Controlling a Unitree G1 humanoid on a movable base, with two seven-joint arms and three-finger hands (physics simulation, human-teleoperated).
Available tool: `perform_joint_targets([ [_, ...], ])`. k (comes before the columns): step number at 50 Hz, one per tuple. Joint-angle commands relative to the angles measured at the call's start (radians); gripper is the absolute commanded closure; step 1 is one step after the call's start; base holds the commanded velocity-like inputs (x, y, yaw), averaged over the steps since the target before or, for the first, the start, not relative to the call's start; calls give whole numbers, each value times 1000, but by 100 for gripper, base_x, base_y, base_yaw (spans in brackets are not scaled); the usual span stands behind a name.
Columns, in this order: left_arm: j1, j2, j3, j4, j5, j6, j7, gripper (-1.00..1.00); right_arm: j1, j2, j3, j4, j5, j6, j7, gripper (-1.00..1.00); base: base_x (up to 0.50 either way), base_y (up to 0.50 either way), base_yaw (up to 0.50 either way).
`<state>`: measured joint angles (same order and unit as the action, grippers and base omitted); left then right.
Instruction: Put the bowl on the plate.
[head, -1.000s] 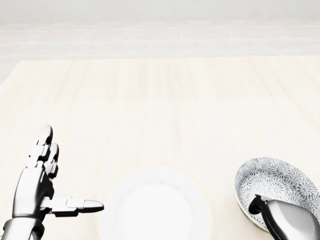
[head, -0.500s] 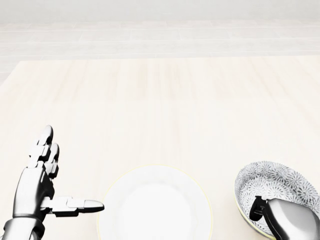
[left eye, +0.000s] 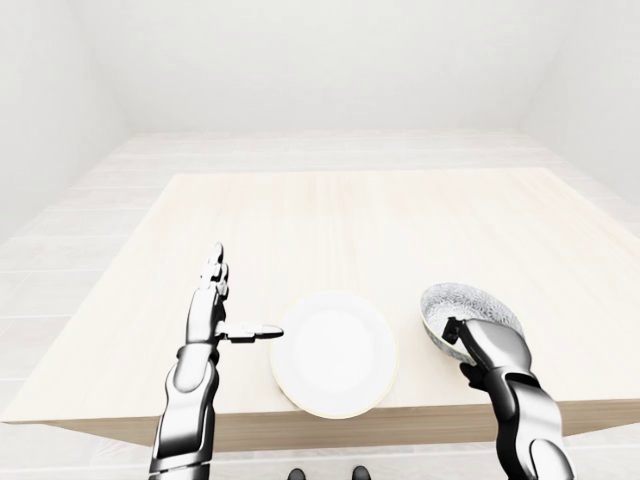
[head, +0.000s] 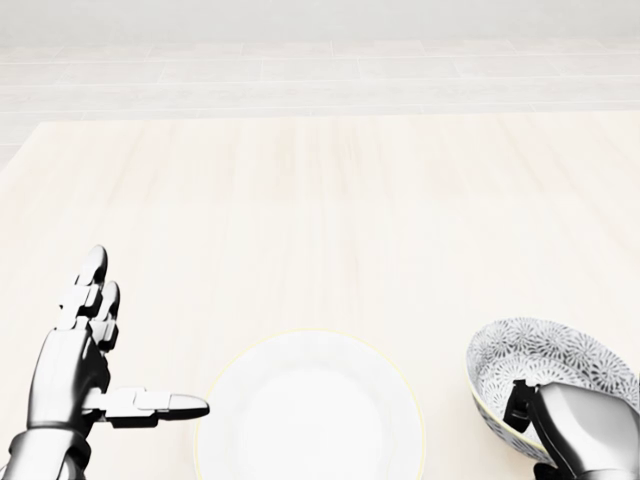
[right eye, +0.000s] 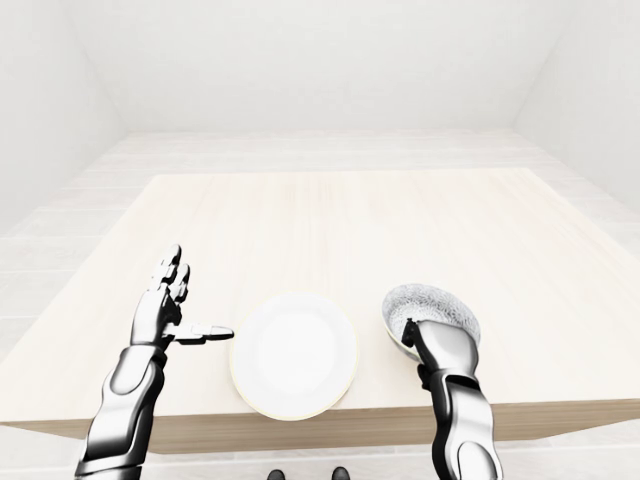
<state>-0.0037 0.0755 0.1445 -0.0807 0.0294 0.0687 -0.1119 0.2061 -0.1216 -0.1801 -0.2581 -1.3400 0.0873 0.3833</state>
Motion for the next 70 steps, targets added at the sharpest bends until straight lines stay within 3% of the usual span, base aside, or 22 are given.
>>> perform_joint_targets([
  [1, -11, 1, -3, 13, -1, -5, 2, -100, 7, 0, -6, -36, -8, 0, 21, 27, 0, 0, 0],
  [24, -3, 1, -4, 32, -2, -30, 3, -100, 17, 14, -15, -91, -23, 0, -36, 25, 0, 0, 0],
  [27, -2, 2, -2, 33, -2, -33, 3, -100, 15, 15, -13, -90, -30, 0, -55, 36, 0, 0, 0],
  [29, 0, 2, -3, 32, -2, -32, 3, -100, 13, 17, -11, -90, -36, 0, -58, 22, 0, 0, 0],
  [33, 1, 2, -3, 28, -2, -30, 3, -100, 11, 20, -6, -86, -39, 0, -74, 17, 0, 0, 0],
  [49, -3, 1, -6, 26, 3, -25, 5, -100, 10, 19, 8, -85, -56, -6, -128, 21, 0, 0, 0],
  [70, -38, 7, -9, 29, 8, 0, 7, -100, 31, 11, 31, -126, -120, -61, -181, 23, 0, 0, 0],
])
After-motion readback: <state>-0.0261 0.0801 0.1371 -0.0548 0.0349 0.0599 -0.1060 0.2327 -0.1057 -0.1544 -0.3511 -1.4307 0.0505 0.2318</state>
